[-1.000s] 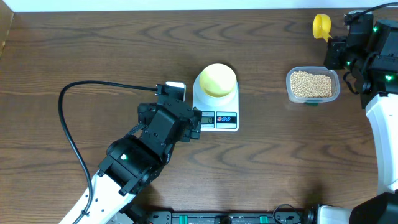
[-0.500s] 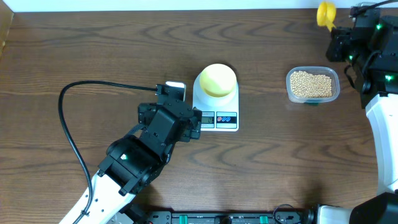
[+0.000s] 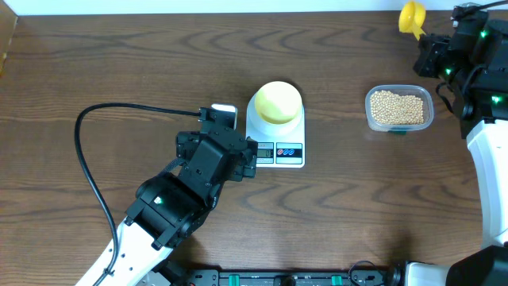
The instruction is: Scoop item into bowl and weigh 50g on scale
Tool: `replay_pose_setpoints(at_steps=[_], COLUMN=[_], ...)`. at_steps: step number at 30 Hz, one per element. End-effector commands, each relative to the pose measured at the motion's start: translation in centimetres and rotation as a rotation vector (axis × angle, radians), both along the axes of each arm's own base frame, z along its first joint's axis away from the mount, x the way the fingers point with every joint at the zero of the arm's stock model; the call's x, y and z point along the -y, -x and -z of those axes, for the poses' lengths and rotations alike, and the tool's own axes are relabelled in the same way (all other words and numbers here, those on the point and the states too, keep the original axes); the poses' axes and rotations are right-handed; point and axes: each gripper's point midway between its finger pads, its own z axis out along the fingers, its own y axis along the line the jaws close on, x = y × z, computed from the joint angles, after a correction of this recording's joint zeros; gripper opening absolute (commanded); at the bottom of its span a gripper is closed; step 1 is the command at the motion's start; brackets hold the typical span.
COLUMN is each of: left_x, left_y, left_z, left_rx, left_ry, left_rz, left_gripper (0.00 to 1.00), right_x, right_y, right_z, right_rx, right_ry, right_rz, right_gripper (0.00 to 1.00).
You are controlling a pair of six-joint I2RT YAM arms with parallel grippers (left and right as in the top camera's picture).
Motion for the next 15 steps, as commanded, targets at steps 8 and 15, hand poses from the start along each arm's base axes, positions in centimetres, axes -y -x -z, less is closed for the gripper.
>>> replay_pose_setpoints(at_steps=[8,15], left_x=[-0.5,-0.4], left_y=[-0.2,-0.3], left_z=[-0.3,-0.4], left_rx=[0.013,0.018], left_ry=[-0.019,-0.011], left_rz=[-0.015,-0.017], left_gripper=[1.00,1.00], right_x=[-1.9,-2.2], right_y=[2.2,4.0], right_z=[1.2,3.4], right_rx=[-0.116,-0.239], right_ry=[-0.128,-0.155], right_rz=[-0.068,-0.058], right_gripper=[0.01,0.01])
